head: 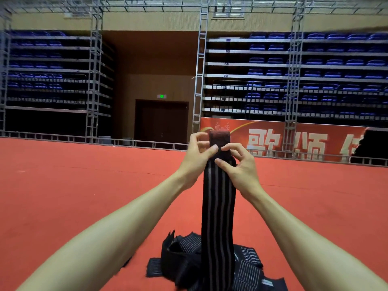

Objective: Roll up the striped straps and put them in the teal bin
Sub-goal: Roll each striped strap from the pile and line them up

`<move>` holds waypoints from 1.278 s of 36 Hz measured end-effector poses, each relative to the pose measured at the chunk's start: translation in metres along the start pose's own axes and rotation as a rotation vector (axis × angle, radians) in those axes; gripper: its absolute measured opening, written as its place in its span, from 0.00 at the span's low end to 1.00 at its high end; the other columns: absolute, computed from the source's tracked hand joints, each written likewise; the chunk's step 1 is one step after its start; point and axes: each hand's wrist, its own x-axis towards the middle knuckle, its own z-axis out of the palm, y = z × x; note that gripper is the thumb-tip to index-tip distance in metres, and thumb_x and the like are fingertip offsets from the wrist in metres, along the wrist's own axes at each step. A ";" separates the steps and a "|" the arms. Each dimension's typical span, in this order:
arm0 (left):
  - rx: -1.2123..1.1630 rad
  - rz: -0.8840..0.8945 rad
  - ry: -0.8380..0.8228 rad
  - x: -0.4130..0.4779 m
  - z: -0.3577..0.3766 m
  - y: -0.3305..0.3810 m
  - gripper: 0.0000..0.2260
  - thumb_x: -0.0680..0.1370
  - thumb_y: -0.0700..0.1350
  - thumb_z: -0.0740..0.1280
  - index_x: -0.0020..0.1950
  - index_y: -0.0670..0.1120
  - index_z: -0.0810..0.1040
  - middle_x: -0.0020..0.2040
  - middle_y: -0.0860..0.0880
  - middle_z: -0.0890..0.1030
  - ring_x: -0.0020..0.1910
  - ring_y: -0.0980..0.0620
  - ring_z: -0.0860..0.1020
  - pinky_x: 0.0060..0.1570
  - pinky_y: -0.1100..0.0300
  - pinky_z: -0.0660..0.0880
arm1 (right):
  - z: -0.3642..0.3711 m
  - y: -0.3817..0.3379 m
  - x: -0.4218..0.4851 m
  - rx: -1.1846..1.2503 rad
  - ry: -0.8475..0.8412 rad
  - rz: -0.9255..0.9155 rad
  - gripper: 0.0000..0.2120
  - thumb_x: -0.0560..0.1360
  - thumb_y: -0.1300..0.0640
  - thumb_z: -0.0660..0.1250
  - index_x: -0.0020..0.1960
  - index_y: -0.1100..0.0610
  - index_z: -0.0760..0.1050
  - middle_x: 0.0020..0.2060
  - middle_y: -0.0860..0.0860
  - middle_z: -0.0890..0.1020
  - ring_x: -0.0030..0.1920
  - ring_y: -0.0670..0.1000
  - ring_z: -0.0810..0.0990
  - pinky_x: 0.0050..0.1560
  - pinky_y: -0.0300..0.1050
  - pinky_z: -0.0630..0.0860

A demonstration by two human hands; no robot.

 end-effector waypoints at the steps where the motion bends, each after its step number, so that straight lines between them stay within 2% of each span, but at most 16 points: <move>1: 0.034 -0.007 -0.041 -0.006 -0.001 -0.006 0.20 0.73 0.48 0.69 0.61 0.58 0.67 0.60 0.44 0.77 0.60 0.48 0.77 0.63 0.50 0.74 | 0.000 0.000 0.001 0.014 0.022 -0.005 0.13 0.70 0.66 0.75 0.50 0.57 0.76 0.47 0.48 0.83 0.51 0.43 0.81 0.53 0.37 0.75; 5: 0.010 -0.052 -0.235 -0.028 -0.003 -0.029 0.31 0.80 0.35 0.64 0.75 0.57 0.53 0.60 0.51 0.79 0.60 0.54 0.79 0.64 0.53 0.75 | -0.001 -0.003 0.003 0.134 0.089 0.043 0.13 0.71 0.68 0.74 0.52 0.57 0.77 0.43 0.49 0.85 0.45 0.46 0.84 0.47 0.41 0.80; 8: 0.080 0.002 -0.258 -0.035 0.000 -0.031 0.35 0.81 0.33 0.62 0.77 0.59 0.48 0.68 0.54 0.72 0.63 0.62 0.76 0.63 0.61 0.74 | 0.001 -0.002 0.004 0.157 0.111 0.051 0.12 0.72 0.68 0.73 0.53 0.58 0.76 0.44 0.48 0.83 0.44 0.41 0.82 0.44 0.36 0.78; 10: 0.148 0.042 -0.243 -0.033 0.002 -0.030 0.35 0.81 0.35 0.63 0.77 0.61 0.48 0.74 0.54 0.65 0.69 0.61 0.71 0.70 0.56 0.69 | 0.002 -0.001 0.004 0.137 0.108 0.043 0.12 0.73 0.67 0.72 0.54 0.56 0.76 0.47 0.48 0.82 0.46 0.36 0.80 0.46 0.30 0.74; 12: 0.191 0.051 -0.246 -0.033 0.003 -0.029 0.36 0.81 0.36 0.63 0.78 0.61 0.47 0.78 0.53 0.58 0.75 0.56 0.64 0.74 0.49 0.65 | 0.001 0.001 0.003 0.127 0.087 0.047 0.14 0.74 0.66 0.72 0.54 0.53 0.75 0.50 0.48 0.82 0.50 0.39 0.80 0.50 0.32 0.75; 14: 0.205 0.063 -0.244 -0.035 0.003 -0.027 0.35 0.81 0.35 0.61 0.79 0.57 0.46 0.78 0.56 0.56 0.74 0.65 0.61 0.73 0.61 0.64 | 0.000 0.001 0.003 0.107 0.055 0.026 0.15 0.74 0.67 0.71 0.55 0.53 0.75 0.51 0.48 0.81 0.52 0.43 0.80 0.53 0.37 0.76; 16: 0.216 0.098 -0.234 -0.036 0.004 -0.027 0.34 0.81 0.32 0.60 0.79 0.51 0.47 0.72 0.64 0.57 0.65 0.81 0.60 0.62 0.79 0.62 | 0.000 0.000 0.004 0.064 0.021 -0.007 0.14 0.74 0.68 0.71 0.55 0.54 0.76 0.51 0.48 0.82 0.54 0.46 0.81 0.57 0.44 0.78; 17: 0.219 0.116 -0.224 -0.037 0.004 -0.028 0.32 0.81 0.30 0.60 0.79 0.47 0.48 0.69 0.67 0.58 0.62 0.83 0.60 0.59 0.82 0.61 | 0.001 0.000 0.004 0.051 0.015 -0.015 0.14 0.73 0.68 0.71 0.54 0.54 0.76 0.51 0.48 0.82 0.54 0.48 0.81 0.58 0.49 0.78; 19: 0.214 0.156 -0.205 -0.040 0.005 -0.029 0.32 0.80 0.29 0.60 0.79 0.46 0.50 0.69 0.65 0.59 0.63 0.81 0.62 0.60 0.80 0.62 | 0.002 0.003 0.006 0.021 0.025 -0.030 0.13 0.73 0.67 0.72 0.52 0.52 0.77 0.49 0.45 0.82 0.54 0.49 0.81 0.60 0.56 0.77; 22: 0.231 0.174 -0.233 -0.048 0.002 -0.037 0.35 0.78 0.30 0.65 0.77 0.53 0.52 0.74 0.57 0.61 0.71 0.67 0.65 0.68 0.69 0.64 | 0.002 0.007 0.008 0.023 0.059 -0.010 0.14 0.72 0.66 0.72 0.50 0.48 0.78 0.48 0.47 0.82 0.52 0.50 0.81 0.59 0.56 0.78; 25: 0.343 0.196 -0.313 -0.065 -0.005 -0.057 0.38 0.76 0.32 0.69 0.75 0.58 0.53 0.74 0.63 0.58 0.73 0.68 0.62 0.71 0.68 0.60 | 0.001 0.009 0.011 0.033 0.072 0.005 0.15 0.73 0.67 0.72 0.49 0.48 0.77 0.48 0.53 0.82 0.48 0.48 0.80 0.55 0.51 0.77; 30: 0.417 0.110 -0.426 -0.103 -0.017 -0.096 0.36 0.78 0.34 0.68 0.74 0.64 0.56 0.74 0.68 0.59 0.74 0.70 0.58 0.72 0.71 0.55 | 0.003 0.009 0.013 -0.016 0.074 -0.007 0.15 0.73 0.68 0.72 0.48 0.48 0.77 0.48 0.50 0.82 0.51 0.48 0.80 0.60 0.53 0.77; 33: 0.420 0.056 -0.400 -0.118 -0.020 -0.108 0.32 0.80 0.35 0.64 0.75 0.62 0.55 0.73 0.68 0.58 0.71 0.75 0.57 0.69 0.76 0.54 | 0.007 0.011 0.012 -0.047 0.084 -0.009 0.15 0.72 0.67 0.72 0.49 0.49 0.77 0.48 0.49 0.82 0.52 0.50 0.81 0.61 0.53 0.77; 39: 0.435 0.003 -0.351 -0.130 -0.025 -0.121 0.31 0.82 0.36 0.62 0.74 0.64 0.55 0.72 0.70 0.59 0.71 0.75 0.57 0.69 0.75 0.53 | 0.015 0.018 0.005 -0.107 0.095 -0.004 0.13 0.72 0.66 0.72 0.52 0.53 0.77 0.49 0.47 0.81 0.54 0.48 0.80 0.61 0.47 0.77; 43: 0.454 -0.034 -0.430 -0.140 -0.032 -0.124 0.36 0.80 0.41 0.68 0.75 0.67 0.50 0.74 0.72 0.53 0.73 0.74 0.53 0.69 0.76 0.52 | 0.017 0.018 0.004 -0.117 0.097 0.000 0.13 0.72 0.66 0.72 0.52 0.52 0.77 0.49 0.46 0.81 0.55 0.47 0.80 0.62 0.47 0.76; 46: 0.500 -0.098 -0.536 -0.151 -0.038 -0.134 0.44 0.77 0.41 0.71 0.75 0.70 0.46 0.77 0.68 0.49 0.76 0.68 0.50 0.72 0.72 0.51 | 0.017 0.014 0.008 -0.104 0.123 0.003 0.14 0.72 0.66 0.72 0.51 0.49 0.76 0.50 0.47 0.81 0.55 0.48 0.81 0.61 0.48 0.77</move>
